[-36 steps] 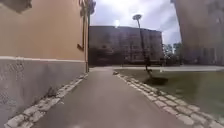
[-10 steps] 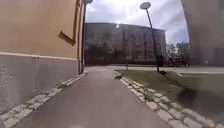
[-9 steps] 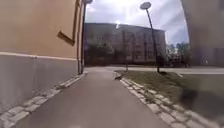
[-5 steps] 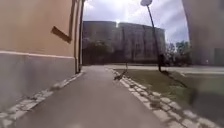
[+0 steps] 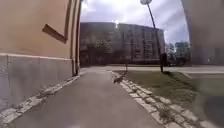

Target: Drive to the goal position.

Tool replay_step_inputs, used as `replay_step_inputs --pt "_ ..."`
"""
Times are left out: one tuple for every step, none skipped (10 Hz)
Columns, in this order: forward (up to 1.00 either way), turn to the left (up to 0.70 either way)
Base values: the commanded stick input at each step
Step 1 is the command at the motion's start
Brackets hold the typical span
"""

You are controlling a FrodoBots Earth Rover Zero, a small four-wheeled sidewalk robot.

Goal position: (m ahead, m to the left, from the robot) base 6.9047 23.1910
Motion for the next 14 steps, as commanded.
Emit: replay_step_inputs --pt "0.7 0.04" --pt "0.7 0.04" --pt "0.7 0.04" --pt "0.7 0.04" --pt "0.7 0.04" --pt "0.7 0.11" --pt "0.7 0.33" --pt "0.7 0.39" --pt "0.7 0.33" --pt "0.7 0.04" --pt "0.7 0.04" --pt "0.7 0.04" --pt "0.7 0.04" --pt "0.7 0.04"
